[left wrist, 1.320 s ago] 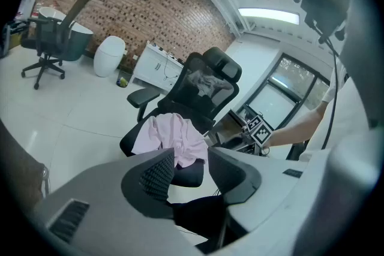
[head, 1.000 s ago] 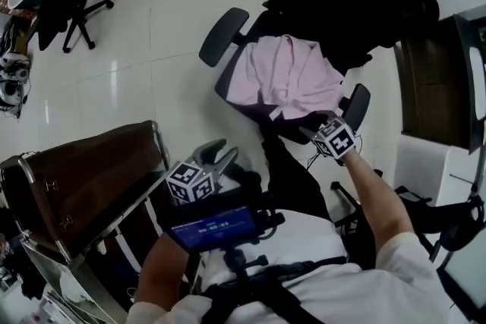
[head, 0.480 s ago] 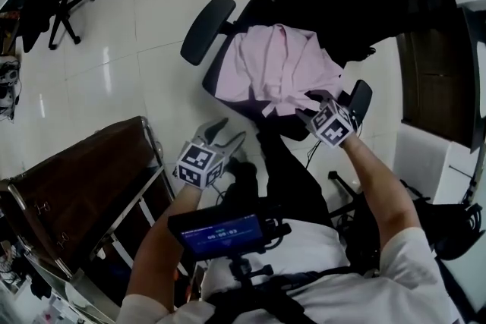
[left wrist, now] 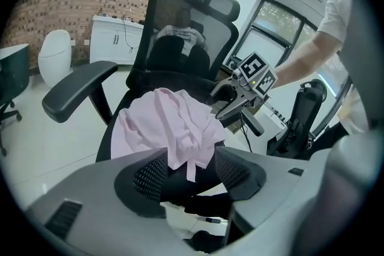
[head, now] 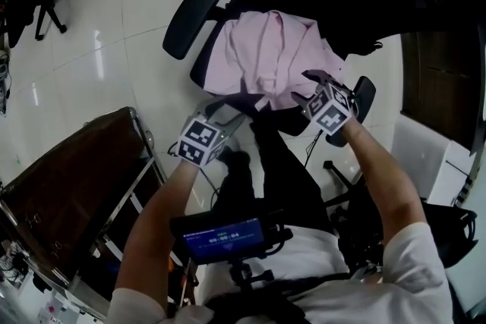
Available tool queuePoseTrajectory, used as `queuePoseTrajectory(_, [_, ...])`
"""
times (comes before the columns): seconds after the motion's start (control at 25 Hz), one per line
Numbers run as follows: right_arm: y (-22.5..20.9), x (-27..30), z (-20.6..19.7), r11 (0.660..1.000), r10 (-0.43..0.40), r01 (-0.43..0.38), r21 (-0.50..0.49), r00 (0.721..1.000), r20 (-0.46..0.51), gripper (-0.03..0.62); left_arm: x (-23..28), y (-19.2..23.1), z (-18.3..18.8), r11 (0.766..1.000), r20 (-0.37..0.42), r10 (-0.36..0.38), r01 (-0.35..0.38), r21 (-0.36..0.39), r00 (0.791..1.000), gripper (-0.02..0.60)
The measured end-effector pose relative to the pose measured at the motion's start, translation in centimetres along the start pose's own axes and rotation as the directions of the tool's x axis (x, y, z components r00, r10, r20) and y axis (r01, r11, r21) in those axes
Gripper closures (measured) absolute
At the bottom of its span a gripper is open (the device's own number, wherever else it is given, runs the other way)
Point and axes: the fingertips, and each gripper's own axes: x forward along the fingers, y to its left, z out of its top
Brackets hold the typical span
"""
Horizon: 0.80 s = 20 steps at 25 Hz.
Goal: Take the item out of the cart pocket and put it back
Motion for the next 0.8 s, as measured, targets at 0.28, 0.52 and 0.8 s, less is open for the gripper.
queuePoseTrajectory(0.28, [-1.8, 1.5, 0.8, 1.0, -0.018, 0.018, -0.021, 1.0, 0.003, 0.303, 3.6, 1.6, 1.2, 0.999, 0.011, 0.015, -0.015, -0.034, 1.0, 0.328])
queuePoseTrajectory(0.52, [-3.6, 3.1, 1.7, 0.998, -0.042, 0.042, -0.048, 0.999, 0.0, 0.246, 6.3, 3.2, 2.4, 0.99, 0.045, 0.035, -0.029, -0.135, 0.998, 0.328])
queuePoseTrajectory(0.8, [-5.7, 4.5, 3.8, 0.993, -0.079, 0.079, -0.082, 0.997, 0.006, 0.246, 9.4, 4.9, 3.5, 0.983, 0.054, 0.071, -0.061, -0.171, 0.996, 0.295])
